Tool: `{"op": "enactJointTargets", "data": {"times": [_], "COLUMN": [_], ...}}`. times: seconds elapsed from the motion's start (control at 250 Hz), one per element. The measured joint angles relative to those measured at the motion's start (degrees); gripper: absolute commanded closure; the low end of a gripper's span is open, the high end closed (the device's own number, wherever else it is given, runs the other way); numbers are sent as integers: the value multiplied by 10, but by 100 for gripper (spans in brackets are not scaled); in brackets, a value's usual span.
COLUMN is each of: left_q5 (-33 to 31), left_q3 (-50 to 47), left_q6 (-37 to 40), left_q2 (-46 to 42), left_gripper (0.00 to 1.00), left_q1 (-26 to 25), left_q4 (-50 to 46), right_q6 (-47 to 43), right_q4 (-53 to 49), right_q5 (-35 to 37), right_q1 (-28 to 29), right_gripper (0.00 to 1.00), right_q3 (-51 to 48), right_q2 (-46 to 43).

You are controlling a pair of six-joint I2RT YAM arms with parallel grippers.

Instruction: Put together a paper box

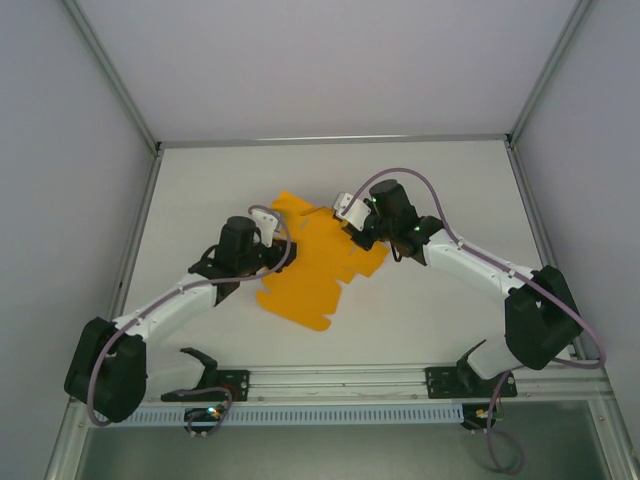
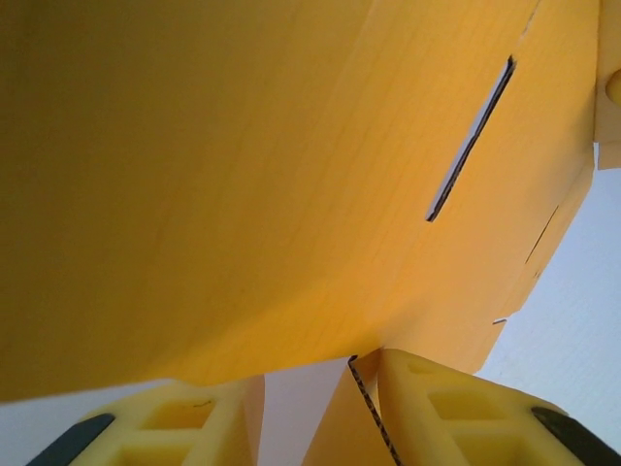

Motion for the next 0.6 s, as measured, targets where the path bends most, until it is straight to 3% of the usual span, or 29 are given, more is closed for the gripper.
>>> {"op": "enactJointTargets", "data": {"times": [0.116,0.324,0.603], "left_q5": [9,17,12], "left_q3": [0,5,27], "left_q6": [-2,-12,-50], "left_q2": [12,28,80], "left_gripper": [70,84,89], "left_q1": [0,-1,0], "left_q4": [10,19,19], "right_q6": [0,0,-20], "right_q4": [-4,-10,-19], "right_q5": [0,1,28], "right_q1": [0,-2,25], "right_gripper": [100,100,100], "right_q3": [0,0,-12], "right_q2": [0,0,-17]}}
